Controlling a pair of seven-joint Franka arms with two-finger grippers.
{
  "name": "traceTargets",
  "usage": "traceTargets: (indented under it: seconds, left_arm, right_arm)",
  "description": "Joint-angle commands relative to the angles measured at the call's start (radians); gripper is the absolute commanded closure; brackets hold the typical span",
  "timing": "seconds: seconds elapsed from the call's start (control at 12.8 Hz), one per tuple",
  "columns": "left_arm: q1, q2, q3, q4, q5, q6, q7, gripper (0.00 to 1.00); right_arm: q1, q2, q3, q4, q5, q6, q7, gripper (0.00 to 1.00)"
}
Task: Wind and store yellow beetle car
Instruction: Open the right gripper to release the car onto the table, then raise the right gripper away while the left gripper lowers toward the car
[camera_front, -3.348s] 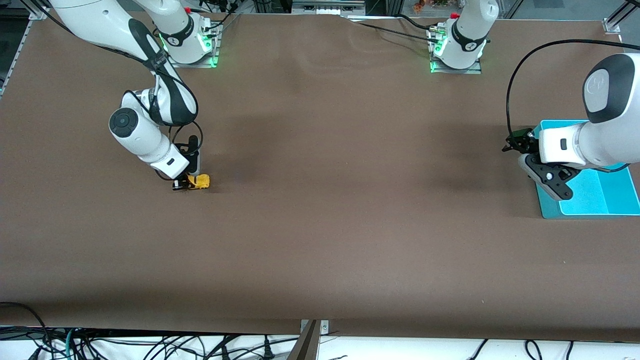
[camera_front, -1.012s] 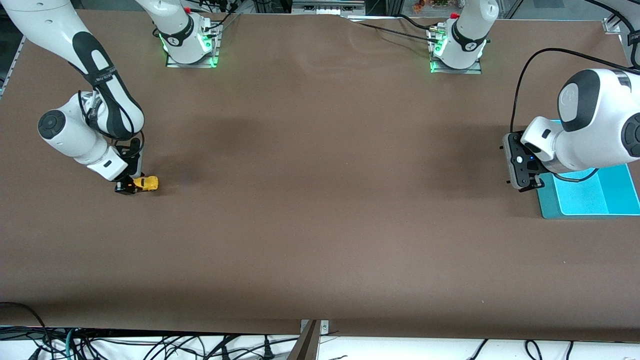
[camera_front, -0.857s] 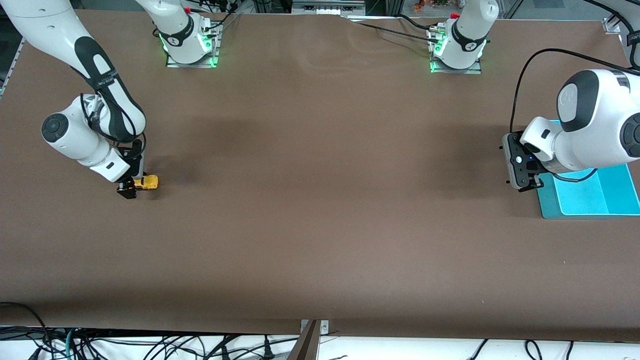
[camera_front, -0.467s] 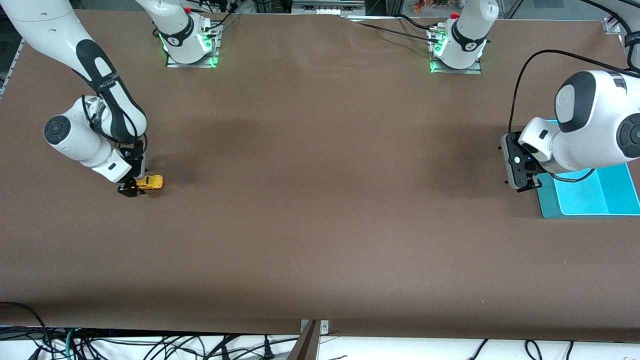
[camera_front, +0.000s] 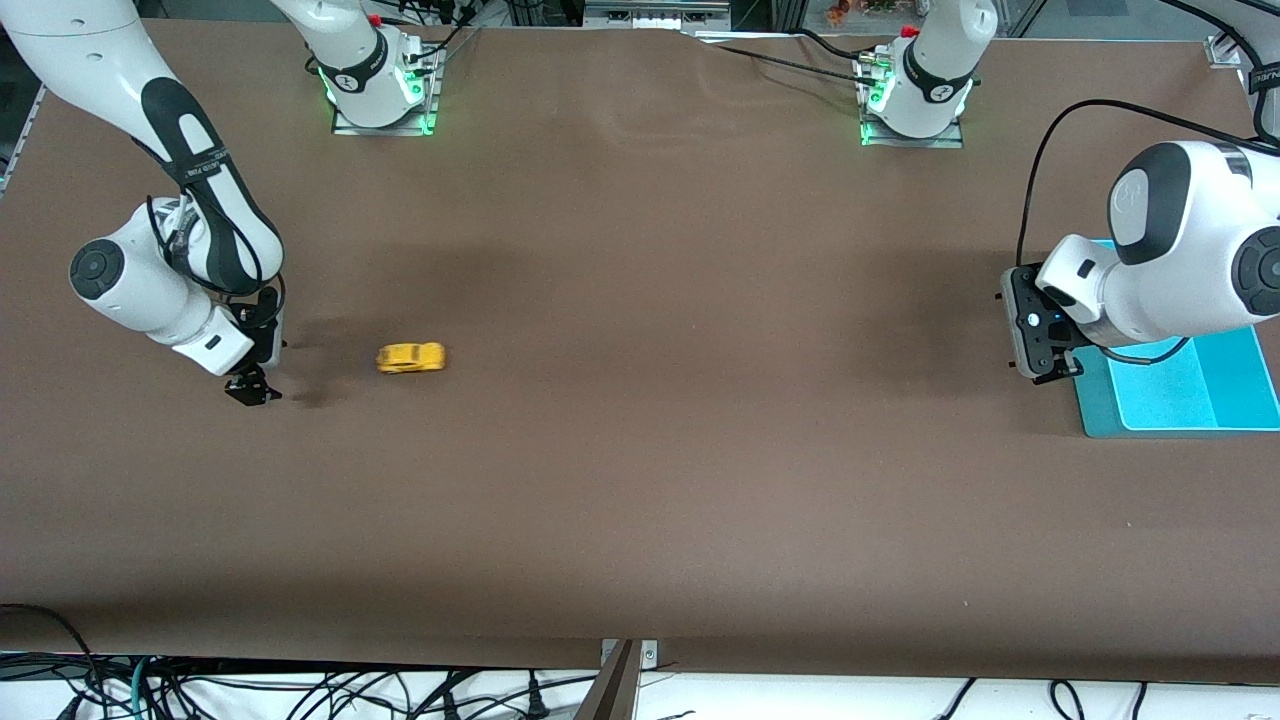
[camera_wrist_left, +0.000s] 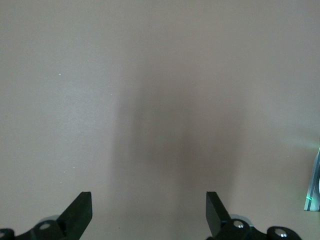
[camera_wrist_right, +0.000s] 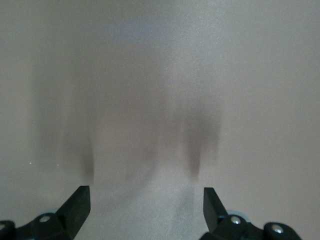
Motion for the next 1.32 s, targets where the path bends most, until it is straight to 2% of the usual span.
traceTargets:
  seconds: [0.0, 0.23, 0.55, 0.78, 0.93, 1.25]
  left_arm:
    - [-0.003, -0.026, -0.001, -0.044, 0.017, 0.029, 0.018, 0.00]
    - [-0.003, -0.076, -0.001, -0.178, 0.018, 0.129, 0.019, 0.00]
    - [-0.001, -0.086, -0.001, -0.284, 0.021, 0.230, 0.085, 0.00]
    - [0.015, -0.106, 0.000, -0.361, 0.023, 0.296, 0.157, 0.00]
    - [0.043, -0.116, 0.000, -0.438, 0.023, 0.391, 0.202, 0.00]
    - [0.095, -0.095, 0.000, -0.461, 0.037, 0.436, 0.251, 0.00]
  right_arm:
    - [-0.004, -0.003, 0.005, 0.013, 0.016, -0.020, -0.010, 0.00]
    - [-0.001, -0.029, 0.014, 0.068, 0.013, -0.110, -0.015, 0.00]
    - [-0.002, -0.130, 0.044, 0.135, 0.018, -0.231, -0.007, 0.00]
    - [-0.002, -0.236, 0.044, 0.160, 0.016, -0.340, 0.144, 0.00]
    - [-0.001, -0.292, 0.042, 0.196, 0.010, -0.425, 0.250, 0.00]
    - [0.001, -0.407, 0.042, 0.210, 0.001, -0.478, 0.475, 0.00]
